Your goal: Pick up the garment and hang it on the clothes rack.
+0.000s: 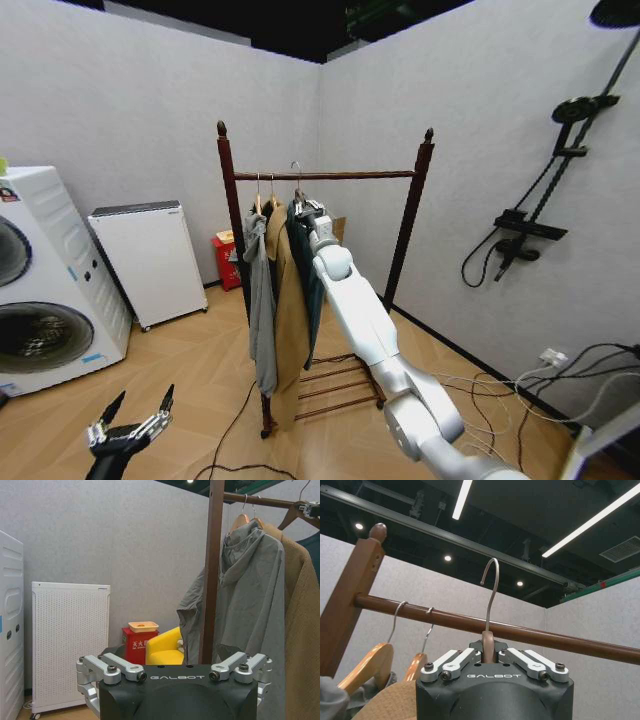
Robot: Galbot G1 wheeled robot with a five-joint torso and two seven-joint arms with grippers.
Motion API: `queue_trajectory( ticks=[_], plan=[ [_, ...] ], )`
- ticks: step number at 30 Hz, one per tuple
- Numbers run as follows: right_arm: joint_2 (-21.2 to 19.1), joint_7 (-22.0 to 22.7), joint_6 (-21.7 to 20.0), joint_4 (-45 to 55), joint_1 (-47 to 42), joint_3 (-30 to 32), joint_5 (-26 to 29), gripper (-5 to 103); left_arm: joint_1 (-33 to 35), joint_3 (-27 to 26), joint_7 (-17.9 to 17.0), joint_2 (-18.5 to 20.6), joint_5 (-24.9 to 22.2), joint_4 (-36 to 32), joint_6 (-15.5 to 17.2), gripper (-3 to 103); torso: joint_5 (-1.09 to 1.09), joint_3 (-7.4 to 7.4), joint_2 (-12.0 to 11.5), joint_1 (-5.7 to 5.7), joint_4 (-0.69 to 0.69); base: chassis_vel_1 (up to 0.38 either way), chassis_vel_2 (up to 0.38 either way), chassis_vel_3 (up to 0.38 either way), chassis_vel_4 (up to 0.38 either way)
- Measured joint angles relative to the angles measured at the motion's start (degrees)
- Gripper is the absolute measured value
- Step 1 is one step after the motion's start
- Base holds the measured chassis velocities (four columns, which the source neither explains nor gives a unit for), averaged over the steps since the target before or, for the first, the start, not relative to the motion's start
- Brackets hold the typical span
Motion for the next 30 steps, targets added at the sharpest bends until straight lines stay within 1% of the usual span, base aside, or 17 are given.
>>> queue_trajectory(
  ticks=[2, 4, 5, 6, 7, 8, 11, 12, 16, 21, 25, 26, 27, 28, 29, 30],
  plan=[
    [1.33, -0.41, 0.61, -5.02, 3.16, 1.21, 0.55, 10, 0.0, 0.0, 0.01, 0.0, 0.0, 0.0, 0.0, 100, -0.01, 0.0, 0.0, 0.0, 0.02, 0.0, 0.0, 0.0, 0.0],
    [1.48, -0.54, 0.69, -5.77, 3.71, 1.34, 0.63, 10, 0.0, 0.0, 0.0, 0.0, 0.0, 0.0, 0.0, 100, -0.01, 0.0, 0.0, 0.0, 0.02, 0.0, 0.0, 0.0, 0.0],
    [1.78, -1.03, 1.44, -9.79, 6.6, 1.88, 0.94, 10, 0.0, 0.0, 0.0, 0.0, 0.0, 0.0, 0.0, 100, -0.02, 0.0, 0.0, 0.0, 0.03, 0.0, 0.0, 0.0, 0.0],
    [1.78, -1.03, 1.44, -9.79, 6.6, 1.88, 0.94, 10, 0.0, 0.0, 0.0, 0.0, 0.0, 0.0, 0.0, 100, -0.02, 0.0, 0.0, 0.0, 0.03, 0.0, 0.0, 0.0, 0.0],
    [1.8, -1.36, 1.73, -13.29, 9.11, 2.23, 1.43, 10, 0.0, 0.0, 0.0, 0.0, 0.0, 0.0, 0.0, 100, -0.03, 0.0, 0.0, 0.0, 0.03, 0.0, 0.0, 0.0, 0.0],
    [1.8, -1.36, 1.73, -13.29, 9.11, 2.23, 1.43, 10, 0.0, 0.0, 0.0, 0.0, 0.0, 0.0, 0.0, 100, -0.03, 0.0, 0.0, 0.0, 0.03, 0.0, 0.0, 0.0, 0.0],
    [1.85, -1.51, 1.45, -19.66, 12.75, 3.32, 1.35, 10, 0.0, 0.0, 0.0, 0.0, 0.0, 0.0, 0.0, 100, -0.02, 0.0, 0.0, 0.0, 0.02, 0.0, 0.0, 0.0, 0.0],
    [1.85, -1.51, 1.45, -19.66, 12.75, 3.32, 1.35, 10, 0.0, 0.0, 0.0, 0.0, 0.0, 0.0, 0.0, 100, -0.02, 0.0, 0.0, 0.0, 0.02, 0.0, 0.0, 0.0, 0.0],
    [1.84, -1.57, 0.11, -25.62, 14.99, 3.47, 0.73, 10, 0.0, 0.0, 0.0, 0.0, 0.0, 0.0, 0.0, 100, -0.02, 0.0, 0.0, 0.0, 0.01, 0.0, 0.0, 0.0, 0.0],
    [1.83, -1.97, -1.09, -26.41, 14.84, 2.96, 0.79, 10, 0.0, 0.0, 0.0, 0.0, 0.0, 0.0, 0.0, 100, -0.02, 0.0, 0.0, 0.01, 0.01, 0.0, 0.0, 0.0, 0.0],
    [1.83, -2.49, -1.89, -24.72, 12.94, 1.76, 1.27, 10, 0.0, 0.0, 0.0, 0.0, 0.0, 0.0, 0.0, 100, -0.02, 0.0, 0.0, 0.0, 0.02, 0.0, 0.0, 0.0, 0.0],
    [1.82, -2.59, -2.34, -22.82, 11.62, 1.4, 2.1, 7, 0.0, 0.0, 0.0, 0.0, 0.0, 0.0, 0.0, 100, -0.02, -0.01, 0.0, 0.0, 0.02, 0.0, 0.0, 0.0, 0.0],
    [1.82, -2.59, -2.34, -22.82, 11.62, 1.4, 2.1, 7, 0.0, 0.0, 0.0, 0.0, 0.0, 0.0, 0.0, 100, -0.02, -0.01, 0.0, 0.0, 0.02, 0.0, 0.0, 0.0, 0.0],
    [1.82, -2.68, -2.94, -20.28, 9.8, 0.9, 3.15, 15, -0.01, 0.0, 0.0, 0.0, 0.0, 0.0, 0.0, 100, -0.04, -0.01, 0.01, -0.01, 0.03, 0.0, 0.0, 0.0, 0.0],
    [1.81, -2.68, -3.5, -17.57, 7.76, 0.6, 4.14, 15, 0.0, 0.0, -0.01, 0.0, 0.0, 0.0, 0.0, 100, -0.03, 0.0, 0.0, 0.0, 0.04, 0.0, 0.0, 0.0, 0.0],
    [1.81, -2.68, -3.5, -17.57, 7.76, 0.6, 4.14, 15, 0.0, 0.0, -0.01, 0.0, 0.0, 0.0, 0.0, 100, -0.03, 0.0, 0.0, 0.0, 0.04, 0.0, 0.0, 0.0, 0.0]
  ],
)
